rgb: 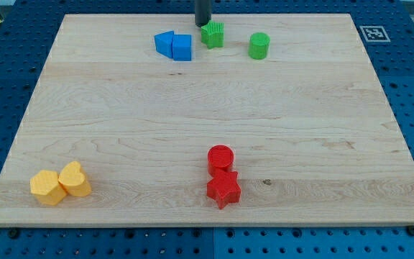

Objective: Move green star closer to green circle

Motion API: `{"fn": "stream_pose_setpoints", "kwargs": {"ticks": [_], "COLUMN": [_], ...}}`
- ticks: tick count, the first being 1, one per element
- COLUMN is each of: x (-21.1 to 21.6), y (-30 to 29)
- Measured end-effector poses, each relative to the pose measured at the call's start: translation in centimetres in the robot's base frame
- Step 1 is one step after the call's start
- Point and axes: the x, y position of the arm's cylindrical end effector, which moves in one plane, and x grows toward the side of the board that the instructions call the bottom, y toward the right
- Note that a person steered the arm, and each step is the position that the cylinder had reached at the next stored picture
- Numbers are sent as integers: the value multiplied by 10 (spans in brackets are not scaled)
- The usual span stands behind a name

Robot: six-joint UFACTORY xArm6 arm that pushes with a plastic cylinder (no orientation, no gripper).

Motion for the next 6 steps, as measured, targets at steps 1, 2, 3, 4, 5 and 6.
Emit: {"fn": "stream_pose_setpoints", "kwargs": {"ticks": [1,2,3,4,5,6], "x": [0,1,6,14,25,34], "y": [0,0,0,1,8,27]}}
